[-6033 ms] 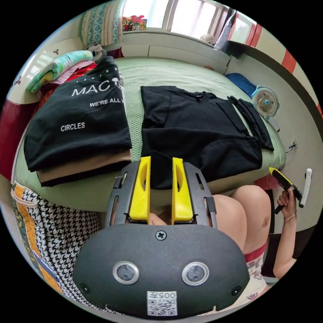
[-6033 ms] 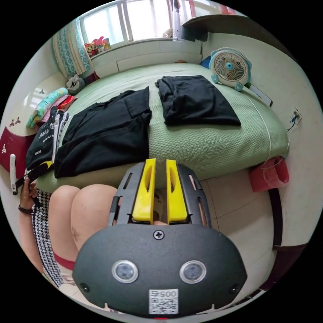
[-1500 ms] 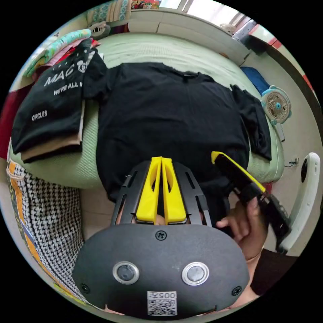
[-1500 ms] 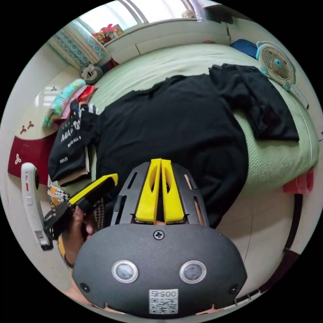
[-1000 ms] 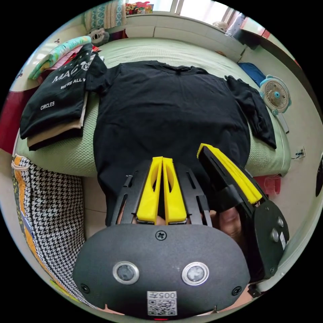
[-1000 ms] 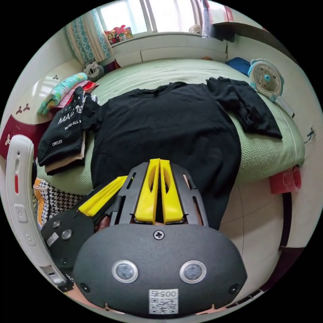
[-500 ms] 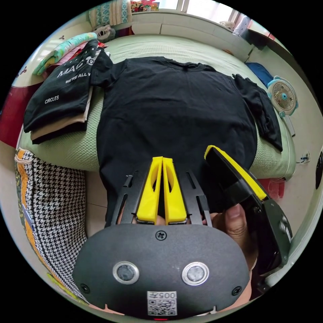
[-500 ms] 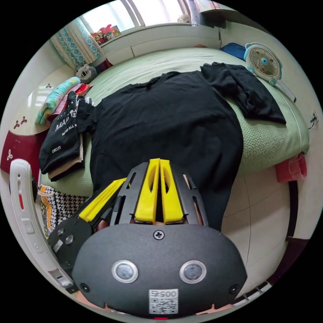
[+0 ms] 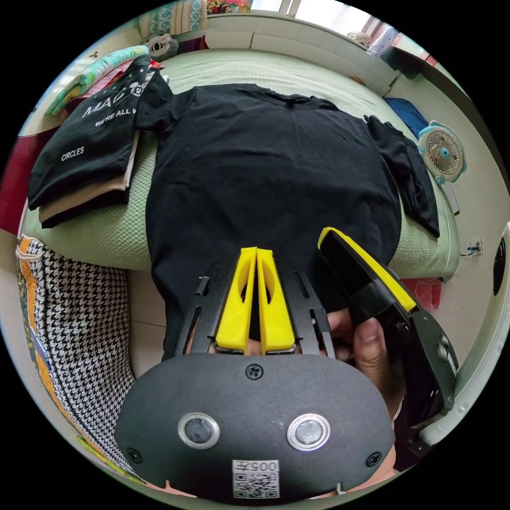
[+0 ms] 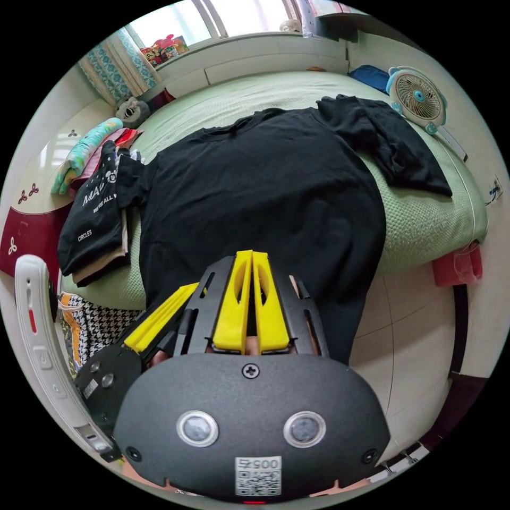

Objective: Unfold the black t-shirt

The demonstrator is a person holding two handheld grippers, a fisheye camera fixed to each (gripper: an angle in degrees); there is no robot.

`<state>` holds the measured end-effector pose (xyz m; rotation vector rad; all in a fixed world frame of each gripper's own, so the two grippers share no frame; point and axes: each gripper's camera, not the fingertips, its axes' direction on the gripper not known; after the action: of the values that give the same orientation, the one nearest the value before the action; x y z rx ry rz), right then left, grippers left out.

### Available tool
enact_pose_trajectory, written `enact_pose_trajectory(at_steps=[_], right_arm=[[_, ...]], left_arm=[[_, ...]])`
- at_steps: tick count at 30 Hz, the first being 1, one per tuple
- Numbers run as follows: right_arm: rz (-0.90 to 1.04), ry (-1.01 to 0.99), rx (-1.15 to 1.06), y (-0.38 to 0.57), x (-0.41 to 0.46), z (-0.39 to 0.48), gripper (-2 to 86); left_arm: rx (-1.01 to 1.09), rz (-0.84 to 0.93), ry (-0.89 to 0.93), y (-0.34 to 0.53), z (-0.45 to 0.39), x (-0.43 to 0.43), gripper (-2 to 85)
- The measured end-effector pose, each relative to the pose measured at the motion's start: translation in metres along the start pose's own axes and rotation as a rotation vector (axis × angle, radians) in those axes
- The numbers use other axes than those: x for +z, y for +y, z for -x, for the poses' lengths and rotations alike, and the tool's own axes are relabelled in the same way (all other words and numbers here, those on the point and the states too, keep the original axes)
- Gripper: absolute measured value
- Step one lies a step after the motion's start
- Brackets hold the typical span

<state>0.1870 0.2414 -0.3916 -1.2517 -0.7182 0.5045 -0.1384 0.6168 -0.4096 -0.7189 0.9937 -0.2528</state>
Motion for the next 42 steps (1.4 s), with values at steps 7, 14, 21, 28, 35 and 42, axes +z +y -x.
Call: enact_pose_trajectory(at_steps=[7,14,21,28,35,42], right_arm=[[0.030,0.018,-0.013,0.002,0.004,0.012,-1.2],[0.048,-0.026,0.016,0.001,0.006,0.010,-1.3],[0.079,-0.002,-0.004,-0.001,0.010,0.019,-1.3],[0.080,0.000,-0.023,-0.001,0.012,0.025,-1.3],[0.088,0.033,-0.047,-0.001,0.013,0.033,-1.3],[0.088,0.016,-0.046,-0.003,0.014,0.031,-1.3]], left_arm=[[-0.009,-0.002,0.020,0.009,-0.002,0.004,-0.4],[0.001,0.002,0.005,0.017,-0.008,0.008,-0.4],[0.015,0.022,-0.013,0.022,-0.015,0.014,-0.3],[0.032,0.019,-0.040,0.027,-0.022,0.016,-0.3],[0.036,0.022,-0.018,0.031,-0.021,0.017,-0.2],[0.031,0.024,-0.012,0.034,-0.020,0.019,-0.2]])
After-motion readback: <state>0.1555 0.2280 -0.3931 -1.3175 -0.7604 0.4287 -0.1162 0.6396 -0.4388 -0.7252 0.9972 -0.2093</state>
